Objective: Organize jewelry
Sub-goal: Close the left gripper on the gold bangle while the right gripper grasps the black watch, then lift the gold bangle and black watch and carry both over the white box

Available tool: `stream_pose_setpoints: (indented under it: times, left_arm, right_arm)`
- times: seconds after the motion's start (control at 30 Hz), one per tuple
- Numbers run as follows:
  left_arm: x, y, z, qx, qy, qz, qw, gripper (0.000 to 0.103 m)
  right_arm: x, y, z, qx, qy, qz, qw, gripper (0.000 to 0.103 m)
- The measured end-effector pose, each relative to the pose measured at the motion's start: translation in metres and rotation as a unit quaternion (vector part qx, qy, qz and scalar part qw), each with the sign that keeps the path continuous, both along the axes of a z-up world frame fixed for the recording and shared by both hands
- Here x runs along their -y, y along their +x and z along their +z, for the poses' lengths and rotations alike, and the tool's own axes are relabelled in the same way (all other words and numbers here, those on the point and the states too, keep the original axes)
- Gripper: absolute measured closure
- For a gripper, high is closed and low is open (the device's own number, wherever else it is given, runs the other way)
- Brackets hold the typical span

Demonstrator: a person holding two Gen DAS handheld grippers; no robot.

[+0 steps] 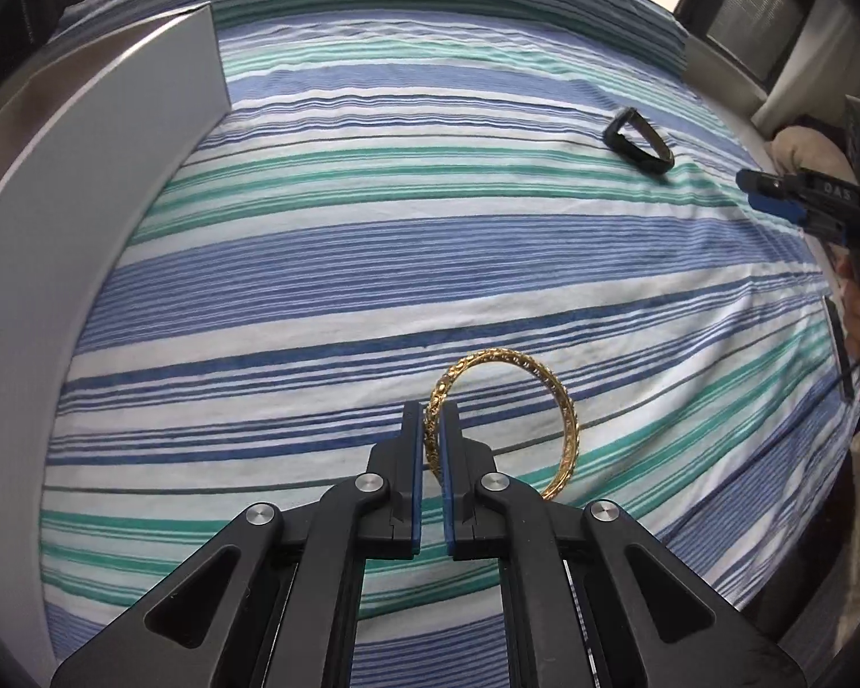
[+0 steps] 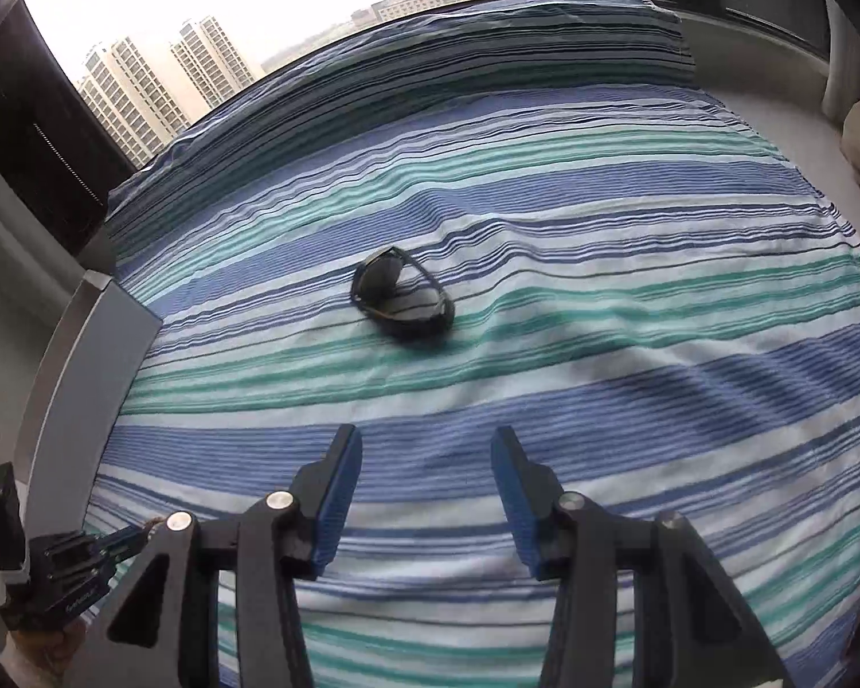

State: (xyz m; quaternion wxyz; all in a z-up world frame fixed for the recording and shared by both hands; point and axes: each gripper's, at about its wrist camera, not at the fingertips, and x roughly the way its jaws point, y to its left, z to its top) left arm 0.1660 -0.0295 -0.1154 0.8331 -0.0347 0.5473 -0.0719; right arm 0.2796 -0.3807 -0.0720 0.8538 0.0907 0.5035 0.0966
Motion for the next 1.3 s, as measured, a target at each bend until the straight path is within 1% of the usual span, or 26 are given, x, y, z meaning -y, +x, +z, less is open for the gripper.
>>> stream_pose_setpoints:
  times: [0.1,0.17,0.23,0.27,0.3,0.33,0.4,0.47,0.6,0.67,0.73,0.8,0.83,0.87,0.9,0.93,0.97,1.0,1.1,1.23,1.27,1.3]
  left_arm:
    - [-0.016,-0.002,-0.006,-0.006,0.004,0.019,0.9998,0.100]
    - [-0.024,-0.004,-0.010,-0.011,0.007,0.028,0.9995,0.100]
    - [-0.031,-0.006,-0.012,-0.013,0.009,0.035,0.9993,0.100]
    - [-0.035,-0.008,-0.013,-0.013,0.009,0.037,0.9992,0.100]
    - [-0.037,-0.010,-0.014,-0.013,0.010,0.039,0.9991,0.100]
    - [-0.040,-0.011,-0.014,-0.013,0.009,0.041,0.9990,0.100]
    - [-0.046,-0.016,-0.015,-0.014,0.006,0.043,0.9990,0.100]
    - [-0.052,-0.021,-0.015,-0.016,0.004,0.044,0.9989,0.100]
    - [-0.059,-0.031,-0.016,-0.015,0.003,0.043,0.9989,0.100]
    - [-0.061,-0.036,-0.017,-0.012,0.007,0.043,0.9990,0.100]
    - [-0.060,-0.039,-0.017,-0.003,0.009,0.037,0.9993,0.099]
    - [-0.060,-0.040,-0.017,-0.001,0.009,0.033,0.9994,0.097]
    - [-0.060,-0.041,-0.017,-0.001,0.007,0.033,0.9994,0.095]
    - [-0.061,-0.042,-0.017,-0.001,0.005,0.032,0.9995,0.088]
    - [-0.061,-0.043,-0.016,0.001,0.006,0.033,0.9995,0.077]
    - [-0.061,-0.045,-0.015,0.003,0.010,0.033,0.9994,0.071]
    - [-0.062,-0.048,-0.015,0.004,0.017,0.033,0.9993,0.064]
    - [-0.061,-0.049,-0.015,0.004,0.021,0.033,0.9992,0.064]
    - [-0.058,-0.048,-0.016,0.005,0.028,0.031,0.9991,0.064]
    - [-0.046,-0.044,-0.017,0.010,0.049,0.019,0.9985,0.064]
    - [-0.043,-0.044,-0.017,0.014,0.059,0.015,0.9981,0.074]
    - [-0.040,-0.045,-0.017,0.017,0.065,0.009,0.9977,0.091]
  right_arm:
    - [-0.012,0.053,-0.016,-0.001,-0.024,0.021,1.000,0.056]
    - [-0.024,0.080,-0.030,-0.012,-0.030,0.036,0.999,0.064]
    - [-0.033,0.099,-0.045,-0.027,-0.034,0.035,0.998,0.067]
    - [-0.034,0.106,-0.053,-0.035,-0.037,0.029,0.998,0.082]
    - [-0.035,0.108,-0.056,-0.033,-0.047,0.018,0.998,0.090]
    - [-0.036,0.107,-0.055,-0.033,-0.050,0.016,0.998,0.090]
    - [-0.036,0.097,-0.051,-0.034,-0.027,0.011,0.999,0.090]
    - [-0.041,0.074,-0.040,-0.031,-0.001,0.023,0.999,0.090]
    - [-0.058,0.006,-0.020,-0.048,0.043,0.069,0.996,0.090]
    - [-0.071,-0.032,-0.014,-0.055,0.044,0.092,0.993,0.090]
    - [-0.086,-0.066,-0.014,-0.053,0.028,0.107,0.992,0.090]
    - [-0.098,-0.090,-0.021,-0.044,0.006,0.111,0.993,0.090]
    - [-0.103,-0.099,-0.028,-0.042,-0.006,0.109,0.993,0.087]
    - [-0.107,-0.104,-0.035,-0.043,-0.014,0.106,0.993,0.085]
    - [-0.109,-0.107,-0.041,-0.046,-0.018,0.102,0.994,0.083]
    - [-0.108,-0.109,-0.045,-0.046,-0.019,0.096,0.994,0.073]
    - [-0.106,-0.109,-0.047,-0.044,-0.021,0.090,0.995,0.068]
    - [-0.103,-0.111,-0.047,-0.041,-0.022,0.086,0.995,0.068]
    - [-0.100,-0.117,-0.036,-0.024,-0.037,0.097,0.994,0.068]
    - [-0.112,-0.116,-0.027,-0.014,-0.072,0.131,0.989,0.068]
    - [-0.116,-0.114,-0.029,-0.014,-0.077,0.137,0.987,0.068]
    - [-0.120,-0.111,-0.031,-0.014,-0.081,0.146,0.986,0.068]
